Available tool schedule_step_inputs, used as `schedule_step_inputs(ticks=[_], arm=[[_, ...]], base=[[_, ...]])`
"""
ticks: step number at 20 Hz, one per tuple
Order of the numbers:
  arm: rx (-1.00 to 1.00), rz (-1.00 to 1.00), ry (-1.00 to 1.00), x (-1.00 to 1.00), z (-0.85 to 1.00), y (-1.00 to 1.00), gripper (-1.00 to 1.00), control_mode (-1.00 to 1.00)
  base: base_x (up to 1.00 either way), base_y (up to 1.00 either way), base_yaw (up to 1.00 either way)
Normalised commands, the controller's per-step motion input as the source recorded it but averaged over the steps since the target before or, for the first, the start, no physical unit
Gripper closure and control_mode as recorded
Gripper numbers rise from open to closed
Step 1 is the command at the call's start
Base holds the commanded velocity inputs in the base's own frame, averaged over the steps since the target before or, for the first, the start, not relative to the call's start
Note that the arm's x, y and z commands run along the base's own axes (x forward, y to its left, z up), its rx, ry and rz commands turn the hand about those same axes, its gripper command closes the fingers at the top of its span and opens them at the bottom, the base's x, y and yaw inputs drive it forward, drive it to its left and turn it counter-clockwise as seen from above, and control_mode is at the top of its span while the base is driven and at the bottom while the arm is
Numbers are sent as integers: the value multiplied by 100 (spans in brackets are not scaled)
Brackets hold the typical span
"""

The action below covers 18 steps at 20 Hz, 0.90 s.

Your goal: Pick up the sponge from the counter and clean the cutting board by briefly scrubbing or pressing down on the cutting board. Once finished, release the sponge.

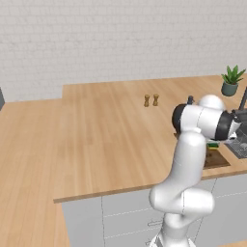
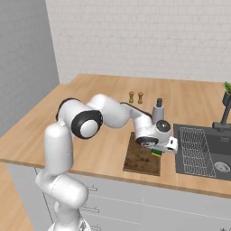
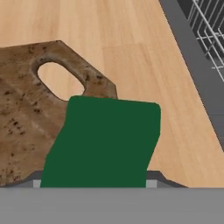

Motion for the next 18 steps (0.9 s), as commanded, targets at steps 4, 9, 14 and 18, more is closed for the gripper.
schedule_step_inputs(ticks=[4,9,14,18], arm=[[-2,0,-7,-48,-7,0,100,-100],[-2,0,-6,-51,-5,0,100,-100],[-2,0,-5,-51,-3,0,100,-100],[-3,0,-4,-49,-3,0,100,-100]], base=[[0,0,0],[0,0,0],[0,0,0],[0,0,0]])
